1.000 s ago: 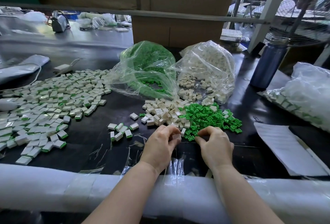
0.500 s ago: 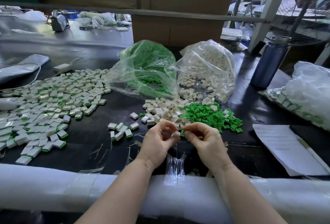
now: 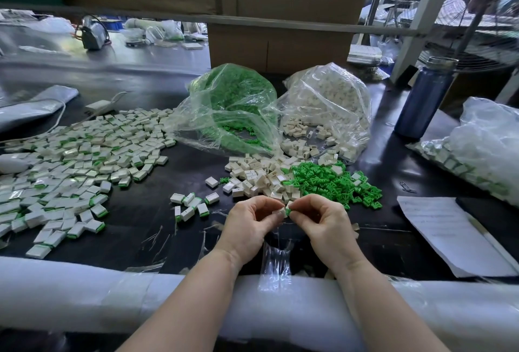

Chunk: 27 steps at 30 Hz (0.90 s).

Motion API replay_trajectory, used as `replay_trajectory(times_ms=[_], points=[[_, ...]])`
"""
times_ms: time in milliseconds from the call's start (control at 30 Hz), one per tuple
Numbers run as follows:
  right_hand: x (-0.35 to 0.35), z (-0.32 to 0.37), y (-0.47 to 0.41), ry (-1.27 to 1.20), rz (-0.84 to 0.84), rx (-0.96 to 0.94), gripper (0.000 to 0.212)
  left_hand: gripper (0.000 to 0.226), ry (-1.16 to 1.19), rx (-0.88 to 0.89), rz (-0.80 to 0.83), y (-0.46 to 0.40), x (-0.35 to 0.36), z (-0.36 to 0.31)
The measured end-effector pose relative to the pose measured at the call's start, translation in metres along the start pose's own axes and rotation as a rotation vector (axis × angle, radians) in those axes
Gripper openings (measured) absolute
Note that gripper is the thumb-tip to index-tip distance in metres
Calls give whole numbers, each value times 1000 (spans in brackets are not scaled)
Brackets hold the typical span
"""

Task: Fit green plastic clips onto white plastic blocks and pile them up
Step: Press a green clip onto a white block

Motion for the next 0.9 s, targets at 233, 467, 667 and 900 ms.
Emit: replay_trajectory(times_ms=[233, 467, 667, 900], points=[[1, -1, 0, -8, 45, 44, 24, 10, 15, -5, 8, 0, 1, 1], [1, -2, 0, 38, 32, 52, 16, 13, 1, -5, 20, 0, 2, 2], [1, -6, -1, 125, -5, 56, 12, 16, -24, -13, 35, 1, 2, 3], [1, -5, -1, 127, 25, 68, 15, 19, -16, -17, 30, 1, 0, 1]])
Point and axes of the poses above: each hand's wrist, its own y-axis away from the middle knuckle, its own x-axis out of the palm, z = x × y, the point moved 3 cm from there along -y, towards the middle knuckle, and after that the axes turned 13 degrees about -z, right-handed, at the moved point
